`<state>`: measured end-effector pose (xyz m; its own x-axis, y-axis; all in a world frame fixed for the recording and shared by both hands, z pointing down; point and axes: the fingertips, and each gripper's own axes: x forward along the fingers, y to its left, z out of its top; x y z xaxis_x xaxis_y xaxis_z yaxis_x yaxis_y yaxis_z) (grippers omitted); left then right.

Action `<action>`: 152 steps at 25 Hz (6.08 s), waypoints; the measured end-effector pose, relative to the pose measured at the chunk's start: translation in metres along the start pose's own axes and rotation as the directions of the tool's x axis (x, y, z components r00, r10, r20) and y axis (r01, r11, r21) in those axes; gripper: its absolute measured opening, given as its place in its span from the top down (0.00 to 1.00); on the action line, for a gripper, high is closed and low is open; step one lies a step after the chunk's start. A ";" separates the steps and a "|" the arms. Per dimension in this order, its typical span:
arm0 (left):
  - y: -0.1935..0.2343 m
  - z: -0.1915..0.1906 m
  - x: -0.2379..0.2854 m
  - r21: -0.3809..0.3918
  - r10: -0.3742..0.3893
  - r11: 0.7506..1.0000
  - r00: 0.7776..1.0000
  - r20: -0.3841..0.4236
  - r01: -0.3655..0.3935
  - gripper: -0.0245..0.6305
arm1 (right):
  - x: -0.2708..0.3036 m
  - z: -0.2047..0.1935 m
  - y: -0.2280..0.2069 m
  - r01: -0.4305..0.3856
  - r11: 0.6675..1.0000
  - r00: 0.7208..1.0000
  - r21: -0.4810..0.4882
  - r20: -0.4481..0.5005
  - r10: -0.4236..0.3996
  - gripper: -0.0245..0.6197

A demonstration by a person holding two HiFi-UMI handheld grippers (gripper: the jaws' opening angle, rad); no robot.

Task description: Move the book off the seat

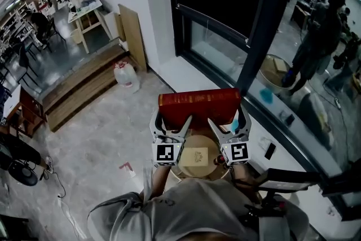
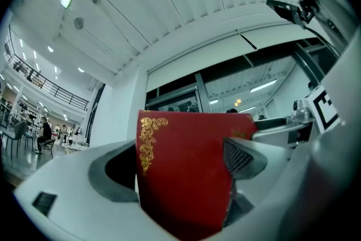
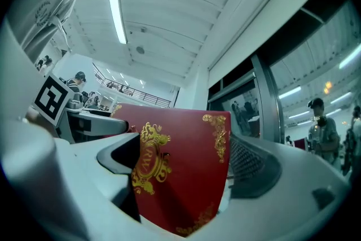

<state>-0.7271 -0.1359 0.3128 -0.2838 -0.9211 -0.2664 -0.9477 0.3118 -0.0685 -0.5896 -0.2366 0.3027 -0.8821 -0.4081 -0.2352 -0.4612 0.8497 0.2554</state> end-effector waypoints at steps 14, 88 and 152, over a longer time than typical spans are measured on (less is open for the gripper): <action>0.002 -0.018 -0.003 0.003 0.022 1.000 0.997 -0.077 -0.021 0.24 | 0.000 -0.031 0.008 0.007 0.997 0.995 0.071 -0.098 0.000 0.20; 0.023 -0.239 0.055 -0.106 0.092 0.984 0.911 -0.403 -0.146 0.24 | 0.057 -0.235 0.011 0.245 0.953 0.900 0.181 -0.408 -0.154 0.20; -0.246 -0.004 0.043 -0.384 -0.602 0.747 0.797 -0.045 0.542 0.24 | -0.408 -0.008 -0.152 0.819 0.552 0.420 -0.159 -0.490 -0.764 0.20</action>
<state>-0.5066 -0.2534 0.3223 0.3373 -0.9326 -0.1280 -0.9182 -0.3560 0.1739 -0.1597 -0.2019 0.3668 -0.0649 -0.9841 0.1651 -0.9918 0.0818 0.0979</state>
